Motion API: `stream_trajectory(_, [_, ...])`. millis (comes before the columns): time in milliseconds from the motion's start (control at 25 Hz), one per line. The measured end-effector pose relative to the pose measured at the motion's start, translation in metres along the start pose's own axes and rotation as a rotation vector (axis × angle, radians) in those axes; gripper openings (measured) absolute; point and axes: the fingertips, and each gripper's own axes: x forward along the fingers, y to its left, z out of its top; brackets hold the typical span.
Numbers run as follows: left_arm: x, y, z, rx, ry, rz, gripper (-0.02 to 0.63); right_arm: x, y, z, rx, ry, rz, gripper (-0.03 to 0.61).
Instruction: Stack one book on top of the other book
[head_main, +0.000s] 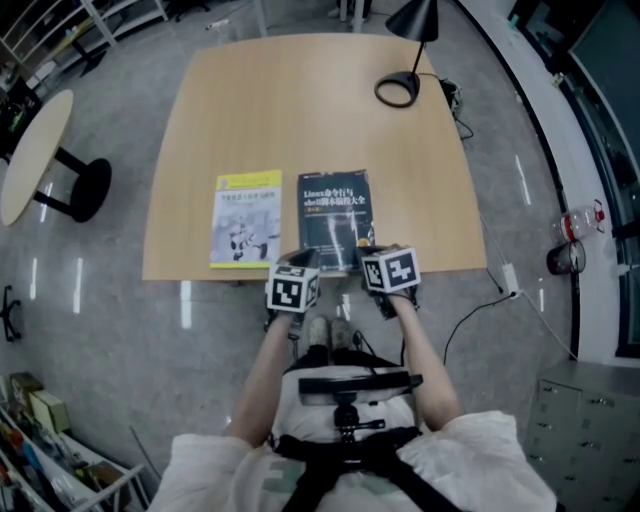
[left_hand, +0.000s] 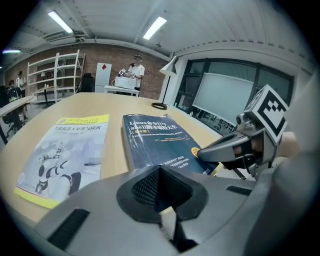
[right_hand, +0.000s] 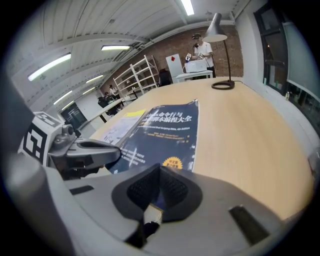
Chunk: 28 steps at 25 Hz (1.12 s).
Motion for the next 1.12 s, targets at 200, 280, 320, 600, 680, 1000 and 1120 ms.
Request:
stream_trajectory(200, [-0.005, -0.007, -0.008, 0.000, 0.011, -0.025, -0.006, -0.006, 0.004, -0.008, 0.012, -0.024, -0.016, -0.005])
stream_trajectory(280, [-0.008, -0.010, -0.016, -0.009, 0.021, -0.036, -0.006, -0.008, 0.006, -0.014, 0.016, -0.028, -0.022, -0.005])
stream_trajectory(320, [-0.011, -0.012, -0.021, -0.019, 0.026, -0.040, -0.006, -0.009, 0.008, -0.019, 0.020, -0.028, -0.026, -0.005])
stream_trajectory(600, [-0.028, -0.022, -0.041, -0.013, 0.014, -0.026, -0.006, -0.020, 0.019, -0.039, 0.045, -0.066, -0.033, -0.005])
stream_trajectory(680, [-0.031, -0.025, -0.047, -0.027, 0.012, -0.010, -0.006, -0.023, 0.023, -0.049, 0.015, -0.060, -0.030, -0.005])
stream_trajectory(1000, [-0.039, -0.032, -0.052, -0.002, 0.014, 0.065, -0.006, -0.034, 0.028, -0.060, -0.007, -0.105, 0.035, -0.005])
stream_trajectory(1120, [-0.037, -0.024, -0.051, -0.019, -0.003, 0.091, -0.006, -0.031, 0.029, -0.060, 0.013, -0.122, 0.052, -0.005])
